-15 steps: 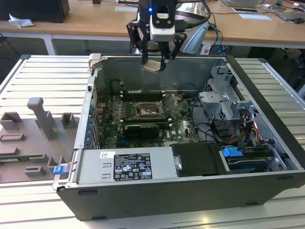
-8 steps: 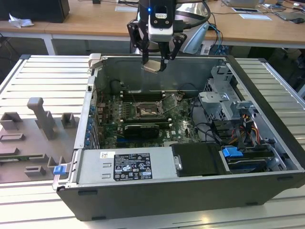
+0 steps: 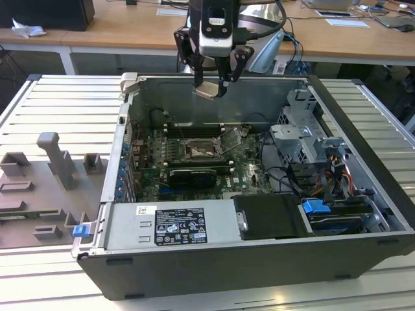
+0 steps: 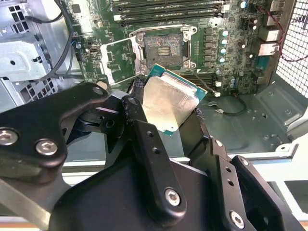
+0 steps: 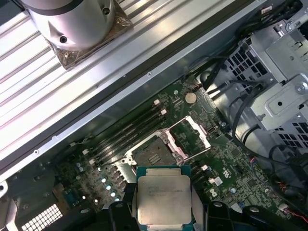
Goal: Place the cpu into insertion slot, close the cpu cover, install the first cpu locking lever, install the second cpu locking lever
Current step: 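Place the cpu into insertion slot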
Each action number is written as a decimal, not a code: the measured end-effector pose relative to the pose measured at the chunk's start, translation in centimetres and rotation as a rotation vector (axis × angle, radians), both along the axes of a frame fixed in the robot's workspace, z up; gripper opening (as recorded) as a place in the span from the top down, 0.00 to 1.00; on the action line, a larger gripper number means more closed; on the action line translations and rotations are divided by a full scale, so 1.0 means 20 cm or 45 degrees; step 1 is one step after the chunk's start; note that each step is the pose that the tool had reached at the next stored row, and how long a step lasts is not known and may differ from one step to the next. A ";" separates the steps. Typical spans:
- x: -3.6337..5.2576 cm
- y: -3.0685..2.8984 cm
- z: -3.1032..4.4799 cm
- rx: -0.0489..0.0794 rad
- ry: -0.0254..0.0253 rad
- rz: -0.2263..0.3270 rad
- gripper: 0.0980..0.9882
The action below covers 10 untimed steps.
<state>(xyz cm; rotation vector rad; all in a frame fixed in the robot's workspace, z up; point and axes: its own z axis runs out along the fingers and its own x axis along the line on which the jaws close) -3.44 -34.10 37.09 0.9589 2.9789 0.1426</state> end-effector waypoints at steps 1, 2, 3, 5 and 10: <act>0.000 0.000 0.000 0.000 0.0000 -0.006 0.50; 0.000 0.000 0.000 0.000 -0.0001 -0.013 0.50; 0.000 0.000 0.000 0.000 0.0000 -0.026 0.50; 0.000 0.000 0.000 0.000 0.0000 -0.041 0.50; 0.000 0.000 -0.001 0.000 0.0000 -0.080 0.50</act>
